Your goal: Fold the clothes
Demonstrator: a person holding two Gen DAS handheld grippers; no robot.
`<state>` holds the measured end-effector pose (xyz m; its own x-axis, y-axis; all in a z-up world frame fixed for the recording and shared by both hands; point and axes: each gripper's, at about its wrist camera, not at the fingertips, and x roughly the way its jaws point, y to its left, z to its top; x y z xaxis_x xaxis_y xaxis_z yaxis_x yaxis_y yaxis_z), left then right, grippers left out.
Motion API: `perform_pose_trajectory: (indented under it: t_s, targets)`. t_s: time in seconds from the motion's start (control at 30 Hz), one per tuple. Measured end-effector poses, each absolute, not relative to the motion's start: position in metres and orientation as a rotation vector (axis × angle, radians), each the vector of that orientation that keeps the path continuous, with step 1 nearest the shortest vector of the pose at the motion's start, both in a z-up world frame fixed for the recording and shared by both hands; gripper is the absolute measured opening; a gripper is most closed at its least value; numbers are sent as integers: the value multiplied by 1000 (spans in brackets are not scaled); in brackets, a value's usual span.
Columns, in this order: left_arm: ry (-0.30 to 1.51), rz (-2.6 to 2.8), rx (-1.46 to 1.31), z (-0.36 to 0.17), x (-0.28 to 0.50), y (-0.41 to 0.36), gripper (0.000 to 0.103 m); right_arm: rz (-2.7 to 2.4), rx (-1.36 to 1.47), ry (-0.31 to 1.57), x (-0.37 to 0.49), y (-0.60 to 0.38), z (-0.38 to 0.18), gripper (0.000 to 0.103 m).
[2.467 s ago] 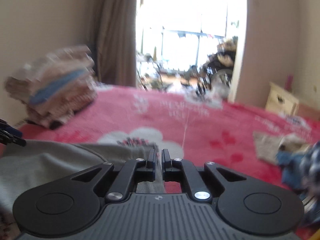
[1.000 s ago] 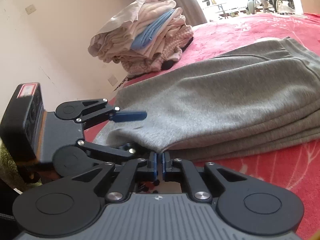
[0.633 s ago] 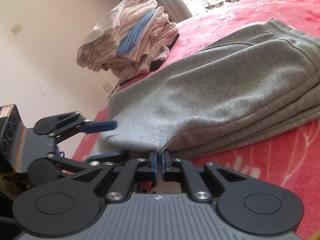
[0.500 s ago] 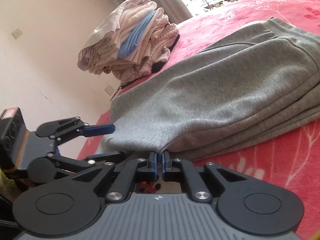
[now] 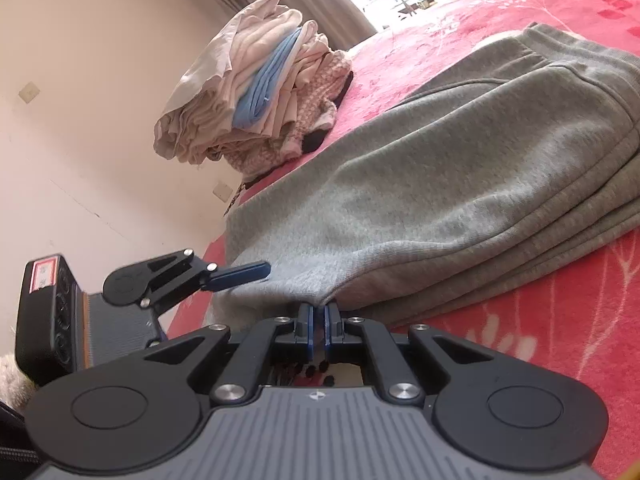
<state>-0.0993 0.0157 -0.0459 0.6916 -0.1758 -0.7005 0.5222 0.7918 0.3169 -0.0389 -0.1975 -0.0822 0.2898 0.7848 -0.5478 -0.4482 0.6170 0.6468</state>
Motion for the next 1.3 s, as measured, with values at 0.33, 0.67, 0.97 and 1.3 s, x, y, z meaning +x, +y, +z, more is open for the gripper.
perform_pose_trajectory:
  t_s: [0.33, 0.67, 0.97, 1.3]
  targets:
    - [697, -304, 378, -31, -78, 30, 12, 887, 218, 864, -56, -190, -74, 14]
    - [704, -343, 312, -24, -73, 39, 8, 1086, -199, 690, -97, -141, -71, 11]
    - [724, -417, 286, -16, -69, 49, 8, 1030, -177, 651, -86, -112, -91, 11]
    - [724, -460, 298, -17, -79, 46, 8, 835, -291, 515, -97, -85, -113, 9]
